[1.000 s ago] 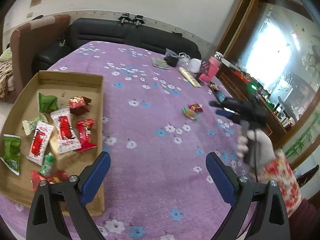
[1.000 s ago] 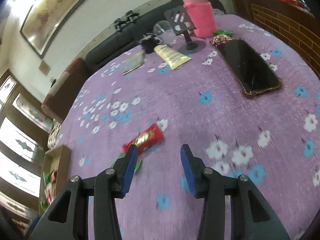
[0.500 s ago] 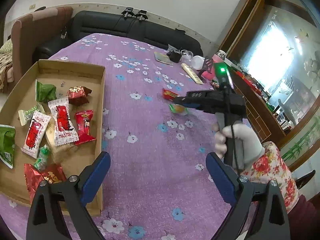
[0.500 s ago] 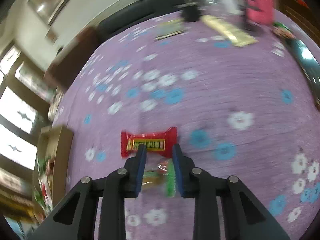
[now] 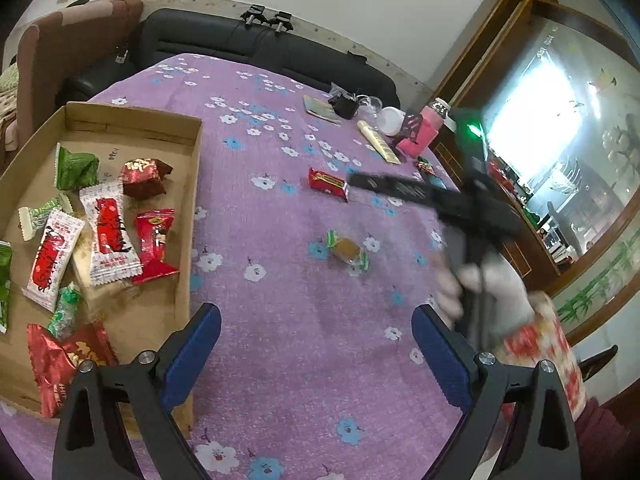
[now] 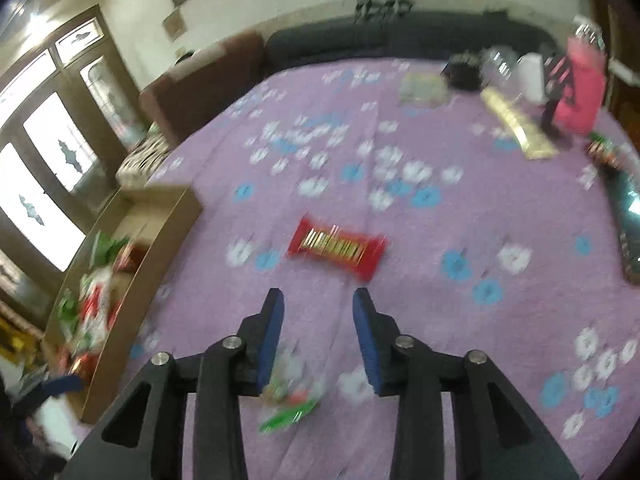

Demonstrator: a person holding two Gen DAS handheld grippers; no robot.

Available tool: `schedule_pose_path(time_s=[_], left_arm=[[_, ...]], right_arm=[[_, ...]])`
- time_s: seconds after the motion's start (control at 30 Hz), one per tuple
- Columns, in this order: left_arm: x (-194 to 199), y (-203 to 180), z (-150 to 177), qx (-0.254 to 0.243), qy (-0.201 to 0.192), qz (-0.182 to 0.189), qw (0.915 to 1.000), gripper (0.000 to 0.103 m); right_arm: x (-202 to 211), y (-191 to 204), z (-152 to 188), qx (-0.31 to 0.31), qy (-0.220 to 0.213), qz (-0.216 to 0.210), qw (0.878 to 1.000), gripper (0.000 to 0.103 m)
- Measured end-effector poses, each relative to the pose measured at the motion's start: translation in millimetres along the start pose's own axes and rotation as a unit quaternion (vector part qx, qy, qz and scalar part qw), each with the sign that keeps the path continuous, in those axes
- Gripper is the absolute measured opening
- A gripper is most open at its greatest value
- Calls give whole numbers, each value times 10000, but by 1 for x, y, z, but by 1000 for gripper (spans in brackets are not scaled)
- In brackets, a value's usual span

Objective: Organize snacks
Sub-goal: 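Grasp the green-wrapped mooncake with the left gripper while the right gripper grasps the red bar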

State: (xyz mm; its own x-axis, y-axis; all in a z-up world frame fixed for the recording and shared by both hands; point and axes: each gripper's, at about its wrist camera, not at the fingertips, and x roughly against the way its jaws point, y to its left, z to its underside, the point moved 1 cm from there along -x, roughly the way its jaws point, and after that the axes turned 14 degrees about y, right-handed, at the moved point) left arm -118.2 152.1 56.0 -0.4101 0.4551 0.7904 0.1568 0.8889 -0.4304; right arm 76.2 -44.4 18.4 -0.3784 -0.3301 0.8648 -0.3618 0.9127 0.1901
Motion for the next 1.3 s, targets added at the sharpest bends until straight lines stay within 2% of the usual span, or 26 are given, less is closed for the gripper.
schedule_pose_path(time_s=[0.03, 0.07, 0.23, 0.27, 0.37, 0.5, 0.53, 0.6, 0.7, 0.8, 0.9, 0.97, 1.03, 1.2, 1.23, 1.3], left_arm=[[0, -1, 0, -13, 0, 0, 10000, 98], [0, -2, 0, -20, 2, 0, 10000, 98], [-1, -1, 0, 20, 76, -24, 10000, 98], [-2, 0, 0, 19, 80, -46, 10000, 98], [-2, 3, -3, 64, 69, -30, 10000, 98], [-9, 2, -8, 74, 177, 96, 9998, 98], [-10, -1, -10, 30, 190, 100, 9998, 98], [-14, -8, -12, -115, 216, 45, 9997, 98], [-26, -19, -18, -364, 283, -17, 9989, 97], [-42, -30, -25, -507, 376, 1, 9980, 86], [-61, -37, -36, -536, 491, -57, 9973, 85], [-74, -37, -47, -427, 585, -67, 9973, 85], [-91, -37, -59, -360, 635, -69, 9973, 85], [-124, -42, -74, -587, 675, -341, 9954, 84], [-127, -42, -74, -628, 667, -355, 9952, 81], [-129, -45, -75, -789, 580, -598, 9934, 70]], right_arm=[[-4, 1, -8, 100, -34, 145, 9998, 61], [-12, 2, -17, 214, -10, 249, 9995, 68], [-50, 2, -40, 364, 433, 68, 9984, 68], [-56, 4, -41, 415, 508, 138, 9977, 66], [-55, 5, -35, 392, 594, 223, 9972, 48], [-42, 0, -17, 231, 709, 302, 9968, 40], [-39, -6, -7, 124, 862, 183, 9960, 20], [-29, -13, 10, -6, 932, 152, 9955, 21], [-10, -26, 33, -199, 940, 449, 9944, 21], [1, -39, 43, -285, 825, 502, 9949, 29], [5, -51, 50, -422, 580, -32, 9974, 35], [4, -51, 50, -421, 443, -103, 9981, 45], [6, -47, 52, -314, 235, -89, 9992, 48], [2, -32, 47, -48, 34, -107, 9999, 48], [1, -33, 47, -83, 69, -88, 9999, 44], [-4, -40, 45, -231, 193, -146, 9994, 25]])
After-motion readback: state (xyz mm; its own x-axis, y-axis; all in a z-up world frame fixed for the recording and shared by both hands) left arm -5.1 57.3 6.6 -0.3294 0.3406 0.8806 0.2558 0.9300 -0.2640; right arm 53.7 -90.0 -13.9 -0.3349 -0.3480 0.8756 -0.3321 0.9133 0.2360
